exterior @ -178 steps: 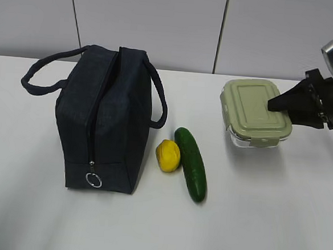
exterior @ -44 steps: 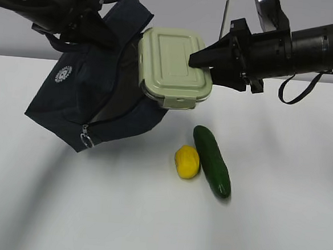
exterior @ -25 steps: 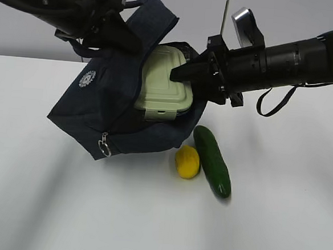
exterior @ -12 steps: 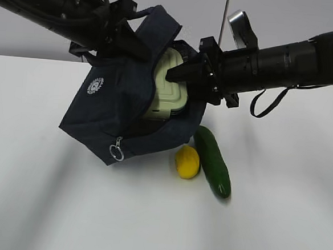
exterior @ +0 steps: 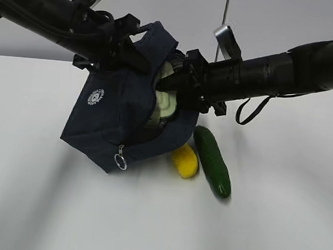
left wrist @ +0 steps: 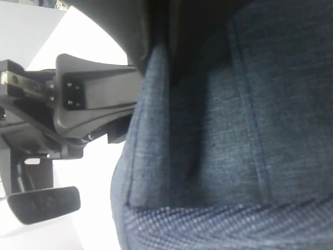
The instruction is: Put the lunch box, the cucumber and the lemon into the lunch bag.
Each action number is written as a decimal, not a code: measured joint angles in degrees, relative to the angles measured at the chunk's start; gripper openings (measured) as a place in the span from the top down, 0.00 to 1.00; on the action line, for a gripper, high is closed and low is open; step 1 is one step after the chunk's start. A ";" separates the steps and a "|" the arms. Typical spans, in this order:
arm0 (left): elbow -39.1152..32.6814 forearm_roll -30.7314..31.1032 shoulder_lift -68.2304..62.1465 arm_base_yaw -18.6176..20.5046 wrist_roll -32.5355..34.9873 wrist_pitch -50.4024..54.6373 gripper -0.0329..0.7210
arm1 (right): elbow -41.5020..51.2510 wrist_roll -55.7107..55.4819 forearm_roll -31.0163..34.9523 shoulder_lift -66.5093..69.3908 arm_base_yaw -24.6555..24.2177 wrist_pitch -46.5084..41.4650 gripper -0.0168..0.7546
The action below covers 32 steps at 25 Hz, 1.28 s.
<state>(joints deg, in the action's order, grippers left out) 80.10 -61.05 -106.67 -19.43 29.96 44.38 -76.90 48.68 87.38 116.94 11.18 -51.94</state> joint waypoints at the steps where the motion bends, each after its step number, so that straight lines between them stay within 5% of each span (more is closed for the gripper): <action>1: 0.00 0.00 -0.05 0.00 0.00 -0.09 0.97 | -0.79 0.00 -0.01 0.57 0.42 0.27 0.52; 32: 0.25 -3.02 -1.64 4.03 1.70 3.14 0.97 | -4.15 0.00 -0.73 4.10 1.74 1.23 0.52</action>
<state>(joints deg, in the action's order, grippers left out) 80.35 -64.07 -108.31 -15.40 31.66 47.52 -81.04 48.68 86.65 121.04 12.92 -50.71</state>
